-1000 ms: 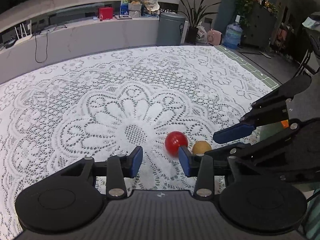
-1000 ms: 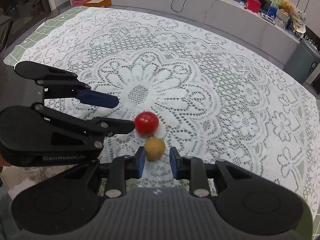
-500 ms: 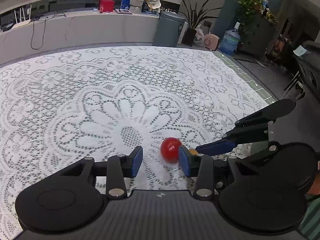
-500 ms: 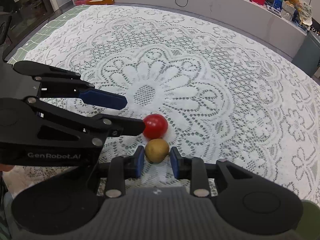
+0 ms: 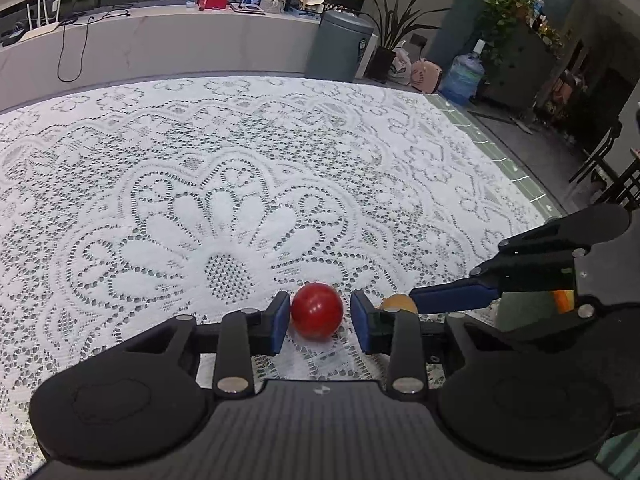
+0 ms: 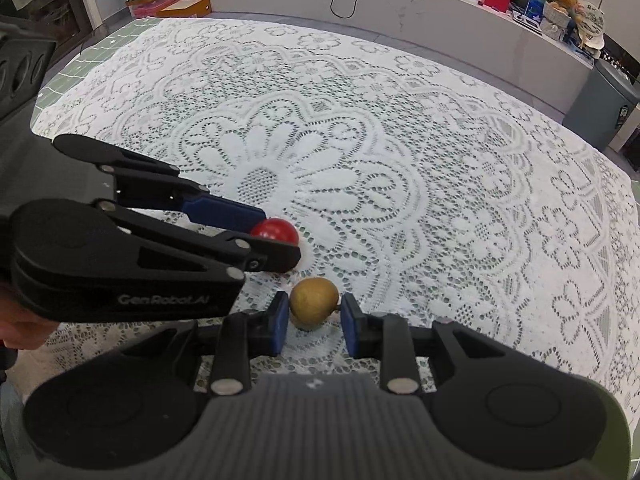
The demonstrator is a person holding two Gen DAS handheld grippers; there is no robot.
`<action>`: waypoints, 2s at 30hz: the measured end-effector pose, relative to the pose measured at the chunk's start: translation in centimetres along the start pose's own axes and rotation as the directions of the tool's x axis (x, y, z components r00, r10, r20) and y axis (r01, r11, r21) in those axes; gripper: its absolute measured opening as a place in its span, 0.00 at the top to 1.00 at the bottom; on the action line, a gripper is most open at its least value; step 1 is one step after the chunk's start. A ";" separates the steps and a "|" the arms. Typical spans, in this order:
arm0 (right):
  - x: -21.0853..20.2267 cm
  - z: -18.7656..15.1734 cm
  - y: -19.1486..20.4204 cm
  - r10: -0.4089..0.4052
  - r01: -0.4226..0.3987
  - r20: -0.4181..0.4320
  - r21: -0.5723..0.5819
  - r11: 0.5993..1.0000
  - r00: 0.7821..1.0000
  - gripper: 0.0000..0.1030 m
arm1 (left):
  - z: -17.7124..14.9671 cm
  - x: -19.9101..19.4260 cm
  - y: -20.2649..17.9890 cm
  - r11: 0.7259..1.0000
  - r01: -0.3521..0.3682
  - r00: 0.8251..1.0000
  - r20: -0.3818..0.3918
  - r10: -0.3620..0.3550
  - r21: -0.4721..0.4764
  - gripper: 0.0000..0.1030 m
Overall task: Organize fruits
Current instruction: 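Carry both held fruits over the green colander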
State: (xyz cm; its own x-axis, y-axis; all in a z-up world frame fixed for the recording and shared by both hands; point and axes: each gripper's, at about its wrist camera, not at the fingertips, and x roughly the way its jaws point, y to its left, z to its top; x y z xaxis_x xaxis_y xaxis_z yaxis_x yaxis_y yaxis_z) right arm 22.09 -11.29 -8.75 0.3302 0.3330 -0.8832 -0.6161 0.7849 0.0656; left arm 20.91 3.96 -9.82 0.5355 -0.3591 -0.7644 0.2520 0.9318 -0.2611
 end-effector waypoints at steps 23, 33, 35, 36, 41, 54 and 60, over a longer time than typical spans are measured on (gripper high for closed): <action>-5.7 -2.7 2.3 -0.022 0.004 0.169 0.109 0.994 0.985 0.76 | -1.2 -6.8 -1.5 0.995 -0.072 0.992 0.103 0.078 -0.066 0.70; -10.8 -6.6 2.7 -0.035 -0.031 0.272 0.236 0.971 0.962 0.76 | -2.6 -10.3 -4.0 0.995 -0.074 0.988 0.130 0.081 -0.062 0.70; -11.6 -7.6 2.7 -0.060 -0.015 0.284 0.255 0.967 0.957 0.76 | -2.8 -10.8 -5.0 0.997 -0.067 0.988 0.134 0.073 -0.049 0.70; -12.0 -8.1 2.6 -0.069 -0.011 0.288 0.266 0.964 0.955 0.76 | -2.9 -10.9 -5.5 0.997 -0.064 0.988 0.135 0.069 -0.041 0.70; -13.2 -10.4 2.0 -0.100 -0.001 0.303 0.316 0.949 0.948 0.76 | -3.1 -11.4 -8.1 0.999 -0.033 0.990 0.138 0.032 0.008 0.70; -15.8 -15.4 -1.6 -0.247 0.104 0.300 0.423 0.900 0.921 0.76 | -3.4 -9.7 -14.9 0.988 0.034 0.993 0.109 -0.050 0.150 0.70; -16.1 -16.8 -3.1 -0.312 0.160 0.287 0.452 0.878 0.906 0.76 | -3.1 -7.9 -17.2 0.976 0.053 0.995 0.076 -0.070 0.209 0.70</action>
State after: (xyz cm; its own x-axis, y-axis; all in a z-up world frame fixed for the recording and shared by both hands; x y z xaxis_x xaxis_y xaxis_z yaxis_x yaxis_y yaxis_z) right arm 6.70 -27.89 -2.50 0.6966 0.2063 -0.6871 -0.1653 0.9781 0.1262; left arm 9.82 -9.12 -1.16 0.5766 -0.4263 -0.6970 0.4429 0.8800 -0.1718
